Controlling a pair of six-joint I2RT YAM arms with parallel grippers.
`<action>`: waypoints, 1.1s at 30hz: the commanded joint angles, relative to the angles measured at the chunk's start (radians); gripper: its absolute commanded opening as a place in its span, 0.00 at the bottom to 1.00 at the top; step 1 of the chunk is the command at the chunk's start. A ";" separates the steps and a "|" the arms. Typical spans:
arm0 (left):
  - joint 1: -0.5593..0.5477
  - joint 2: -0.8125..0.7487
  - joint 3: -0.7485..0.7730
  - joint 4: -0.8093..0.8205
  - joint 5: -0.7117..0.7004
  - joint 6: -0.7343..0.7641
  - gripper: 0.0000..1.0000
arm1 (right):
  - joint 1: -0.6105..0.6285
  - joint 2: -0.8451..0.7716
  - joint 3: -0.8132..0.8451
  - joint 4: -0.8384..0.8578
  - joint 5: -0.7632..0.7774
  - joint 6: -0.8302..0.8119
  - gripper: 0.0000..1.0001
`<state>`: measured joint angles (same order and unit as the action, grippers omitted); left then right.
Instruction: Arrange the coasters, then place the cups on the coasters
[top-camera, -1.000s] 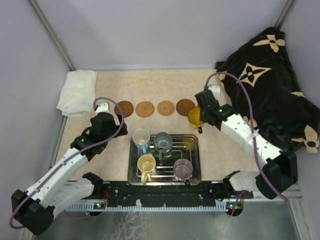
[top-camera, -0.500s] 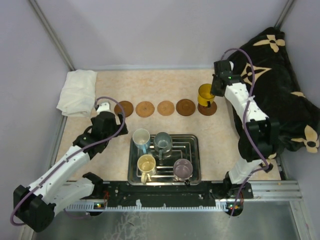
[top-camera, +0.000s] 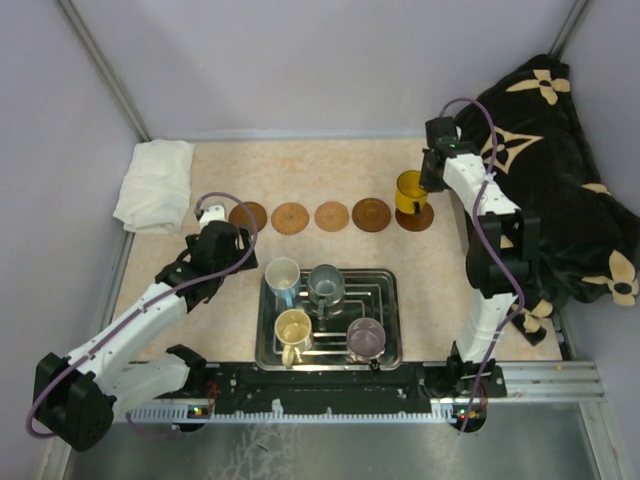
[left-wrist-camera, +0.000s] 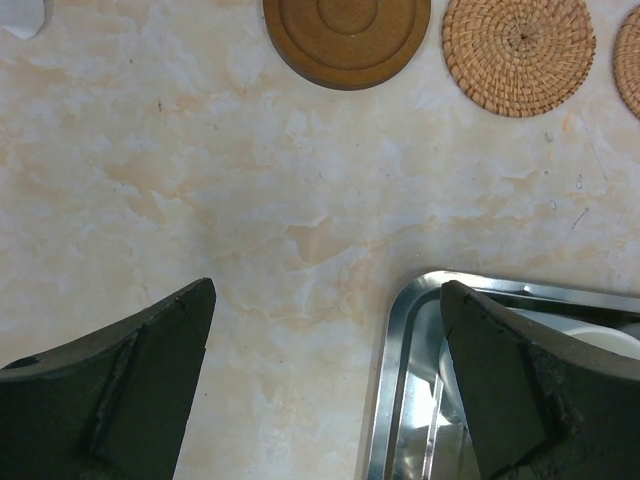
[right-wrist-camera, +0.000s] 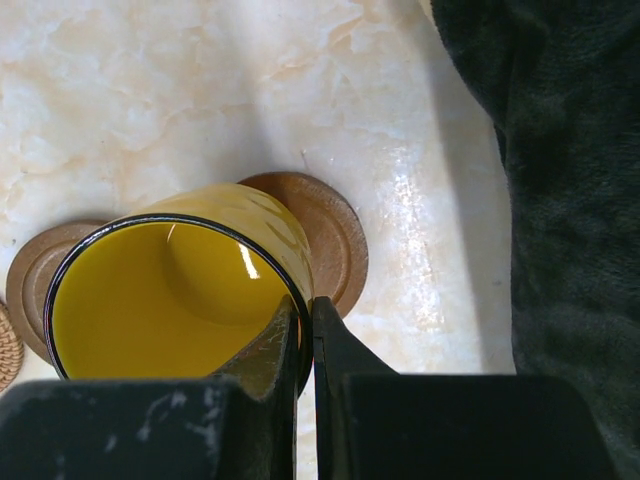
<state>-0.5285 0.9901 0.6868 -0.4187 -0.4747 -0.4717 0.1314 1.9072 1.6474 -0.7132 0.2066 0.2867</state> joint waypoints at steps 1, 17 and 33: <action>-0.001 0.015 0.017 0.024 -0.016 -0.004 1.00 | -0.031 -0.005 0.086 0.022 -0.023 -0.020 0.00; -0.001 -0.004 0.013 0.016 -0.023 -0.005 1.00 | -0.055 0.011 0.027 0.031 -0.047 -0.029 0.00; -0.001 0.000 0.014 0.018 -0.024 -0.007 1.00 | -0.057 0.038 0.008 0.008 -0.035 -0.044 0.00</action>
<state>-0.5285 0.9958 0.6868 -0.4183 -0.4873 -0.4744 0.0799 1.9671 1.6485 -0.7376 0.1783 0.2539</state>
